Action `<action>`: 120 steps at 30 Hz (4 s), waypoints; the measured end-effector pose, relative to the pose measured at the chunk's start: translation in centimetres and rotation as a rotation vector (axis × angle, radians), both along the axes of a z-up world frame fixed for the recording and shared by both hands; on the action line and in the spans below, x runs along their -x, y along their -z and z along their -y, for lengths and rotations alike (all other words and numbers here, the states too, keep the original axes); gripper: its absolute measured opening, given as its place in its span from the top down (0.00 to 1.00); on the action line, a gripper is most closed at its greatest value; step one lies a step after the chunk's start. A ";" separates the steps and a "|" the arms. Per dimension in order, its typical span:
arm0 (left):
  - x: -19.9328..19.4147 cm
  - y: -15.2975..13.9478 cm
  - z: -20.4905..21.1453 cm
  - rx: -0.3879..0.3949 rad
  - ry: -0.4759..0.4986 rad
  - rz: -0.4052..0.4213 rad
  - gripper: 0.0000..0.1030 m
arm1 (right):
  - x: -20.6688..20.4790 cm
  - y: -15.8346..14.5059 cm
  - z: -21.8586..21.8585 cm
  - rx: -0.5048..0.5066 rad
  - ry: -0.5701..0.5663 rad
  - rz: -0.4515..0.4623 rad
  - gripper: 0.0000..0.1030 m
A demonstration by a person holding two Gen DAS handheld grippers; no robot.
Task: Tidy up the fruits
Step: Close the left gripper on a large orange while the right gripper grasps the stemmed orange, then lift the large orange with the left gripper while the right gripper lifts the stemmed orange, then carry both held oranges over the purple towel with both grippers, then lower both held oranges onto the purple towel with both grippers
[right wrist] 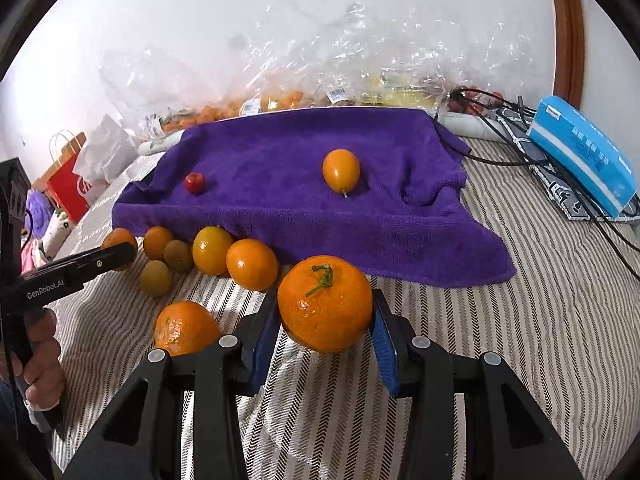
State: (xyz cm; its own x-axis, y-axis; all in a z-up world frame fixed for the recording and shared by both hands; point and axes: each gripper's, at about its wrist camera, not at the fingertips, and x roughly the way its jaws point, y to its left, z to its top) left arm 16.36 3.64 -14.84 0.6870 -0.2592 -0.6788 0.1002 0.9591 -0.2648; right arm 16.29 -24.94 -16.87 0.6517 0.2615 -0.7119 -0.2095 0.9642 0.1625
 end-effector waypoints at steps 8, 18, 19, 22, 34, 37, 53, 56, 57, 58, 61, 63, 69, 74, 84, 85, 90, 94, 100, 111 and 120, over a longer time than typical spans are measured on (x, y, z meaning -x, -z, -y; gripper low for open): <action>0.5 -0.6 -0.3 0.029 -0.004 0.017 0.61 | 0.9 -0.8 0.8 -0.042 0.027 0.055 0.58; 1.2 -1.3 -0.2 0.033 -0.001 0.063 0.61 | 1.1 -1.0 1.0 -0.062 0.020 0.075 0.58; 1.2 -1.3 0.0 0.026 0.003 0.067 0.61 | 1.1 -1.0 1.0 -0.064 0.020 0.077 0.58; 1.3 -1.4 0.4 0.016 0.014 0.077 0.61 | 1.1 -1.0 1.0 -0.068 0.017 0.075 0.58; 2.1 -2.2 0.2 0.064 0.032 0.130 0.61 | 1.5 -1.2 0.4 -0.069 -0.025 0.095 0.58; 2.2 -2.3 0.2 0.063 0.032 0.137 0.61 | 1.4 -1.2 0.7 -0.081 -0.010 0.090 0.58; 2.2 -4.7 -0.2 0.023 -0.003 0.173 0.61 | 1.4 -3.2 1.6 -0.107 0.027 0.149 0.58; 1.7 -6.5 0.1 0.000 0.003 0.208 0.61 | 1.0 -5.0 1.3 -0.095 0.013 0.191 0.58; 1.4 -7.0 0.2 -0.002 0.009 0.217 0.61 | 0.9 -5.8 1.2 -0.093 0.005 0.213 0.58; 1.0 -7.4 0.3 -0.005 0.012 0.222 0.61 | 0.7 -6.2 1.1 -0.091 0.001 0.226 0.58; -0.5 -8.6 0.7 -0.011 0.021 0.236 0.61 | -0.3 -7.9 0.8 -0.075 -0.008 0.274 0.58; -1.7 -9.2 1.0 -0.012 0.022 0.243 0.61 | -0.9 -8.6 0.7 -0.075 -0.013 0.299 0.58; -5.4 -9.7 2.2 0.023 0.035 0.228 0.61 | -3.7 -9.9 0.8 -0.074 -0.011 0.332 0.58; -7.3 -7.9 3.0 0.026 0.034 0.204 0.61 | -6.1 -8.9 1.3 -0.068 0.009 0.320 0.58; -7.9 -5.2 2.0 0.031 0.013 0.150 0.61 | -8.4 -4.5 3.0 -0.003 0.085 0.215 0.58; -7.9 -5.1 1.8 0.035 0.006 0.150 0.61 | -8.6 -4.3 3.2 -0.010 0.089 0.209 0.58; -8.4 -4.6 0.9 0.053 -0.029 0.137 0.61 | -9.0 -3.4 3.0 0.006 0.082 0.181 0.58; -8.6 -4.4 0.9 0.042 -0.035 0.133 0.61 | -9.3 -2.7 2.5 0.019 0.079 0.155 0.58; -8.5 -4.0 2.3 0.027 0.025 0.120 0.61 | -9.6 -1.9 1.9 0.045 0.071 0.136 0.58; -8.9 -2.5 4.2 -0.014 0.099 0.052 0.61 | -9.9 -1.3 1.7 0.044 0.073 0.104 0.58; -9.4 -1.7 4.8 -0.043 0.108 0.007 0.61 | -10.1 -1.2 1.6 0.049 0.067 0.091 0.58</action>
